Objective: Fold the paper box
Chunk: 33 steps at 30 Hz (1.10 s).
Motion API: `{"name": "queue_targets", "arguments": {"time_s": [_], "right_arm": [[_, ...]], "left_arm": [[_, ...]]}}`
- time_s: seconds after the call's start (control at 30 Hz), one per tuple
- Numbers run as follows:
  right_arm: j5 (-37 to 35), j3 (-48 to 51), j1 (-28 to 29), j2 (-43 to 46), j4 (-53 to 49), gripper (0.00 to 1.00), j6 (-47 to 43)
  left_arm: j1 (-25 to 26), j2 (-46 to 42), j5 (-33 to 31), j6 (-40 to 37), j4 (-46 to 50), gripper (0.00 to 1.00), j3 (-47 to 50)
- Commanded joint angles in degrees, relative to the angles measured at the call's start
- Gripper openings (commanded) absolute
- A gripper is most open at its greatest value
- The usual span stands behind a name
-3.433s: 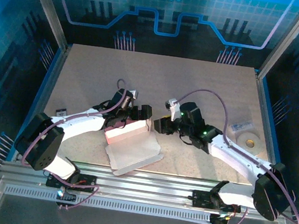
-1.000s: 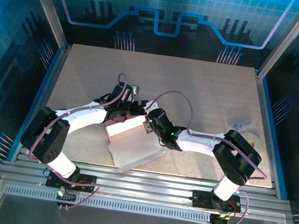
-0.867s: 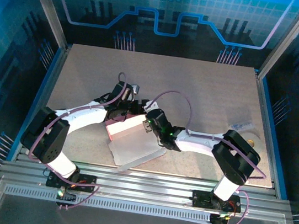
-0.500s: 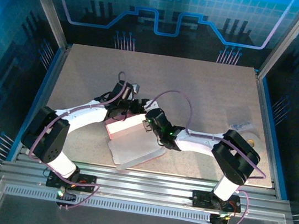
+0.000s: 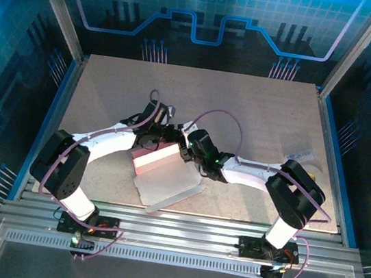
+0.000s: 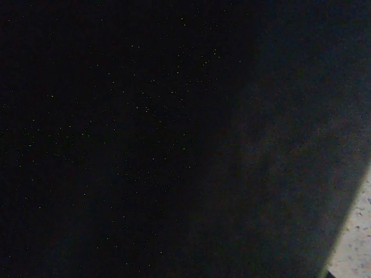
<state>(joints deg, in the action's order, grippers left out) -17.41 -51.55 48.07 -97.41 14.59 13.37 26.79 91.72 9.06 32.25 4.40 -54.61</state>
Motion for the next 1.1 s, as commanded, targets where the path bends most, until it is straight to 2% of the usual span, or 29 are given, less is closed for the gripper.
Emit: {"name": "queue_targets", "arguments": {"time_s": [0.0,0.5,0.67,1.07], "right_arm": [[0.8,-0.5,-1.3,0.3,-0.6,0.24,3.4],[1.4,6.2,-1.8,-1.5,12.3,0.22,8.5],[1.4,5.8,-1.8,-3.3,13.5,0.22,9.2],[-5.7,3.5,-0.9,-5.4,11.4,0.18,11.5]], "left_arm": [[1.6,2.4,2.6,-2.9,7.0,0.92,0.3],[-2.1,6.3,6.9,-5.9,12.5,0.92,-4.5],[-2.9,7.8,7.7,-6.5,14.2,0.92,-6.8],[-4.5,10.7,8.9,-7.3,18.4,0.92,-11.0]]}}
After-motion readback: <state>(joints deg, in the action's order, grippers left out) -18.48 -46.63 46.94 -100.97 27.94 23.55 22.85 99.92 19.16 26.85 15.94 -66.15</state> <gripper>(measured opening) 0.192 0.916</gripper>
